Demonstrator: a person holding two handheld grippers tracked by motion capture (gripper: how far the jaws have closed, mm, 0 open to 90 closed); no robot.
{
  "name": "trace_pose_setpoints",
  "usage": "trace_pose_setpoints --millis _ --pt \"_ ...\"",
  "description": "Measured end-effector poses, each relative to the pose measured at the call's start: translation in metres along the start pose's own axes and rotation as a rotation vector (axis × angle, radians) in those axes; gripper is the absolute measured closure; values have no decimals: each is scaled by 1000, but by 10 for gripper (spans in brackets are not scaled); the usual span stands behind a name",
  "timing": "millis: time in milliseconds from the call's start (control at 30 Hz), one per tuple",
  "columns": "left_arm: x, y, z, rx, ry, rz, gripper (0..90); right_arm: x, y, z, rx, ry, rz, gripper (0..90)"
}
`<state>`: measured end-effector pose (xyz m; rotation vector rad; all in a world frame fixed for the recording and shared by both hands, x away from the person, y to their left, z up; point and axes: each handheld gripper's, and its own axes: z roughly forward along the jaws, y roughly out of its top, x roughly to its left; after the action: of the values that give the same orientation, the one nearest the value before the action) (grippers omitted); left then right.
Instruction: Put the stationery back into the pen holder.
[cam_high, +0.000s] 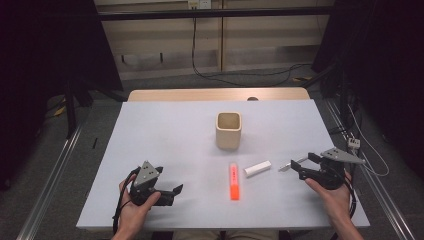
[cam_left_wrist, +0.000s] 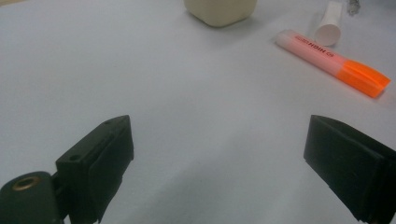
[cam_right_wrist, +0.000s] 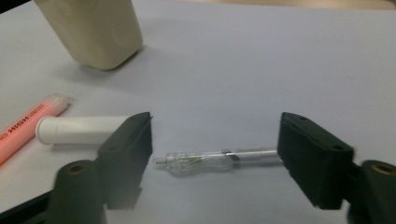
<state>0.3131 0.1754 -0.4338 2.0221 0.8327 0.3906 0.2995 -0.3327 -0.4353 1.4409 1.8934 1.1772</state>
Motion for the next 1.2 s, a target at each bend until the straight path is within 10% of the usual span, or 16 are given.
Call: trace_pose_setpoints --millis 200,500,733,1200 --pt "0 0 -1 -10 3 4 83 5 3 7 99 14 -86 622" --pt "-1 0 -1 -34 1 4 80 5 -2 18 201 67 -82 900" --pt "-1 0 5 -18 -7 19 80 11 -7 28 279 71 -107 900" --pt "4 -1 6 -2 5 12 80 11 -5 40 243 71 -105 900"
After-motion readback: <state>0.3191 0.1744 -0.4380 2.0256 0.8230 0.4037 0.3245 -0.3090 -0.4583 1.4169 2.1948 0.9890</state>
